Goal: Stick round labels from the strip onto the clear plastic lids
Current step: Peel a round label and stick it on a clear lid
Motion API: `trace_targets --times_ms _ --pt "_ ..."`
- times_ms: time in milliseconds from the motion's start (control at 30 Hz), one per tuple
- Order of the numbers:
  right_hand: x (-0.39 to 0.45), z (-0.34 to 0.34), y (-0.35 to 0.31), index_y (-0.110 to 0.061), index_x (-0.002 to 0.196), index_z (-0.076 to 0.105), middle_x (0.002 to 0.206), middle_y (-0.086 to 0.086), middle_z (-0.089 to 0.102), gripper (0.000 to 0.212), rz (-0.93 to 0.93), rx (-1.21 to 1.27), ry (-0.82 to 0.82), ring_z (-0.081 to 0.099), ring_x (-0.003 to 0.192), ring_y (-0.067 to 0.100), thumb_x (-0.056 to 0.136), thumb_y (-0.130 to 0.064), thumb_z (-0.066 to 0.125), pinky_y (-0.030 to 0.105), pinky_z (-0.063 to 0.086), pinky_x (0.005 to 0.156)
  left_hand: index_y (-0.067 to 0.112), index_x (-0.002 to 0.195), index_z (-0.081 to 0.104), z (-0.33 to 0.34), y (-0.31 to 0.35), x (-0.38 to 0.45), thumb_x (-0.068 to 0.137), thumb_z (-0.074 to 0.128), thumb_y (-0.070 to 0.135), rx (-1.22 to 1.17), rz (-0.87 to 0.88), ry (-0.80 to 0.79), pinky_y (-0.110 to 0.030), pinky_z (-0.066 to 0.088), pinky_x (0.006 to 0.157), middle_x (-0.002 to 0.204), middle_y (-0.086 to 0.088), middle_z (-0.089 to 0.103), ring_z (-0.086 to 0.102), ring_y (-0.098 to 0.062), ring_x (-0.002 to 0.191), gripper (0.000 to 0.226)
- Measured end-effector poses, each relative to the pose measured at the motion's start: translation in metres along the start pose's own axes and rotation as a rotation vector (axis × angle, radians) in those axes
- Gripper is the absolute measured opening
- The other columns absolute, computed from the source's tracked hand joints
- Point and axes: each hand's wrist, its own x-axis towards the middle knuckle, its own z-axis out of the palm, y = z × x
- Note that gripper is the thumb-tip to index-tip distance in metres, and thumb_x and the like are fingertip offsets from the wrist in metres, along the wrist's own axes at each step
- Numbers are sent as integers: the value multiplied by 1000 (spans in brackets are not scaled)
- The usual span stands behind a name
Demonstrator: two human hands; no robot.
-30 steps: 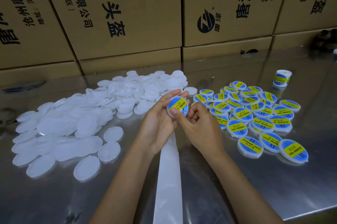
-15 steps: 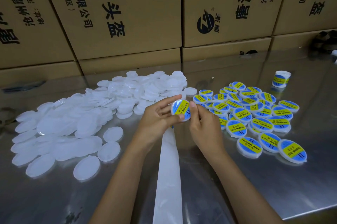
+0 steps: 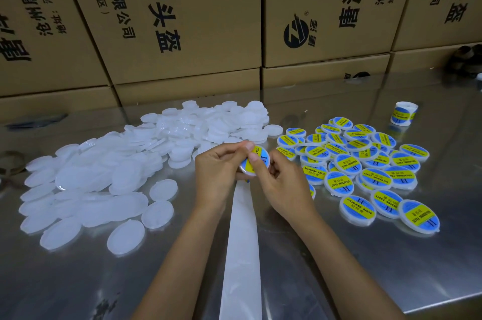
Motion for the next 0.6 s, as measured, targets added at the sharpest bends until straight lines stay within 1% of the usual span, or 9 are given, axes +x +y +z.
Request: trace_targets --times_ms 67,133,167,233,300,367,433,500,600 --pt "0 1 0 -23 64 33 54 -13 44 47 -10 10 5 38 52 10 95 -51 54 22 28 50 10 88 80 0 -1 1 86 78 13 -1 -11 -15 -34 61 57 84 -11 78 75 -24 73 4" --pt "1 1 -1 -24 63 30 52 -11 43 47 -4 21 30 38 51 11 99 -44 51 23 25 49 6 95 78 -1 0 1 89 75 17 12 -26 -45 -34 62 59 85 -14 77 74 -26 72 13" --pt "1 0 -1 -24 62 30 50 -8 41 46 9 21 46 36 50 13 100 -41 50 26 26 50 5 99 76 -2 0 2 90 73 17 29 -32 -73 -32 61 59 86 -14 77 74 -25 73 14" --pt "3 -2 -1 -21 62 33 48 -4 35 46 45 31 89 33 50 14 102 -37 47 35 30 52 7 107 73 -4 2 2 92 70 10 56 -48 -177 -30 61 63 90 -11 77 75 -24 77 16" --pt "4 -5 0 -21 60 35 47 -3 34 47 73 28 137 34 51 18 102 -37 46 38 31 53 11 118 70 -6 3 1 91 70 1 62 -74 -307 -31 62 68 92 -6 75 74 -22 80 29" --pt "4 -7 0 -24 57 34 47 -2 34 49 83 8 166 35 51 18 103 -37 45 38 30 53 13 125 67 -6 2 0 87 71 -5 68 -97 -395 -32 62 70 101 -9 71 73 -24 82 42" --pt "4 -7 -1 -23 56 33 47 -2 34 50 86 23 176 35 51 18 103 -38 45 40 31 53 11 123 69 -4 3 -1 84 73 -8 87 -84 -393 -32 62 70 106 -12 69 74 -25 82 43" --pt "4 -6 -2 -19 58 35 48 -4 32 50 82 81 162 32 51 14 103 -39 46 39 31 53 10 112 72 -4 5 -1 81 77 -7 97 -63 -330 -31 62 67 95 -8 72 75 -26 77 36" --pt "4 -4 -5 -17 61 38 52 -7 35 48 68 224 126 33 53 7 104 -38 44 30 30 53 11 100 74 -4 5 -1 79 79 -4 85 -49 -247 -32 61 60 80 -1 74 75 -29 70 26"
